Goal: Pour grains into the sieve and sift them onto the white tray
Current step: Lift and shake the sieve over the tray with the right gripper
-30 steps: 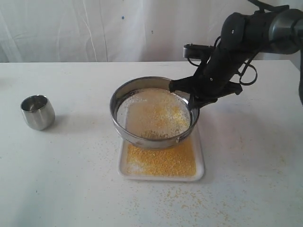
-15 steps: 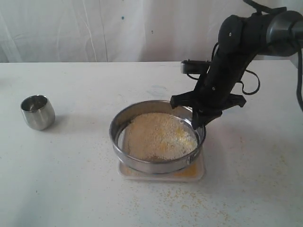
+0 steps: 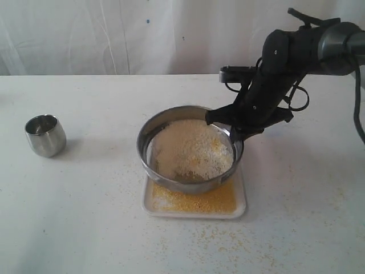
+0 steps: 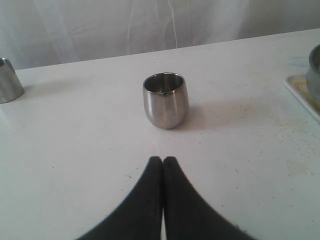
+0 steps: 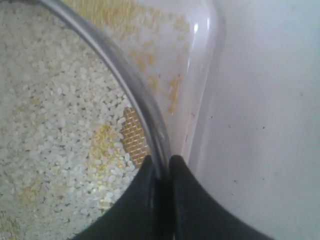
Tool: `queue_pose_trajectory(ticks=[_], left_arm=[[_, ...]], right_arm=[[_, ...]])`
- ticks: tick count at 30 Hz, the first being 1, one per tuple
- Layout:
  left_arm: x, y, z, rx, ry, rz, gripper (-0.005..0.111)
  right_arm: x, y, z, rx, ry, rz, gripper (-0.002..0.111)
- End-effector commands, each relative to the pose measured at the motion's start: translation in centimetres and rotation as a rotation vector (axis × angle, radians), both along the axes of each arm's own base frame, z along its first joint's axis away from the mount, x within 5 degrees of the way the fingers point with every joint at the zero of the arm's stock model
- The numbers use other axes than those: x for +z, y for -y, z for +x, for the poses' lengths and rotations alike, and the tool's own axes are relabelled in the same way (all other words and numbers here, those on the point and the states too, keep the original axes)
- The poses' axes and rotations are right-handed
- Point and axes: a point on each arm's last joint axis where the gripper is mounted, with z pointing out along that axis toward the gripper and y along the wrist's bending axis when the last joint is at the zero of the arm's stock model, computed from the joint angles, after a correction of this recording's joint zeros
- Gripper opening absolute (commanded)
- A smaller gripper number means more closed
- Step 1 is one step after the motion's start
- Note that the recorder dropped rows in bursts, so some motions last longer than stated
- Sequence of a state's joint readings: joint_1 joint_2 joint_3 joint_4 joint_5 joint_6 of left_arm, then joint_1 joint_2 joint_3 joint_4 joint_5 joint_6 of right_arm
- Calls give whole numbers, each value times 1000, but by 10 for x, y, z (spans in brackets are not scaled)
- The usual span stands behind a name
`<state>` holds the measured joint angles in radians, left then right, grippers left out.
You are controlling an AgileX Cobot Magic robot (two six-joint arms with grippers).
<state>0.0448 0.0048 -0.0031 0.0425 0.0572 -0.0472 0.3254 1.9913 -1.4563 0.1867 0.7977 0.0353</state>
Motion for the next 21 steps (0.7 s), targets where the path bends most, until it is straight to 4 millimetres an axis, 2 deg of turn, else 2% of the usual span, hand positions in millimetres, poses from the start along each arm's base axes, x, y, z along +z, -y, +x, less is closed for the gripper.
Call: queue_pose_trajectory(ticks=[1, 6, 8, 11, 12, 14, 17, 19, 21], left_arm=[[0, 0, 0, 0, 7, -7, 0], [0, 0, 0, 0, 7, -7, 0], [0, 0, 0, 0, 7, -7, 0], [0, 0, 0, 0, 7, -7, 0], [0, 0, 0, 0, 7, -7, 0], [0, 0, 0, 0, 7, -7, 0], [0, 0, 0, 0, 7, -7, 0], [0, 0, 0, 0, 7, -7, 0], [0, 0, 0, 0, 7, -7, 0]], right_arm=[[4, -5, -15, -48, -157, 78, 0], [3, -5, 5, -34, 81, 85, 0], [2, -7, 0, -64, 9, 113, 0], [-4, -8, -23, -6, -218, 80, 0], [-6, -9, -26, 27, -227, 66, 0], [-8, -9, -19, 69, -130, 45, 0], [-5, -5, -3, -12, 24, 62, 0], [-5, -6, -9, -72, -70, 90, 0], [-8, -5, -19, -42, -171, 65, 0]])
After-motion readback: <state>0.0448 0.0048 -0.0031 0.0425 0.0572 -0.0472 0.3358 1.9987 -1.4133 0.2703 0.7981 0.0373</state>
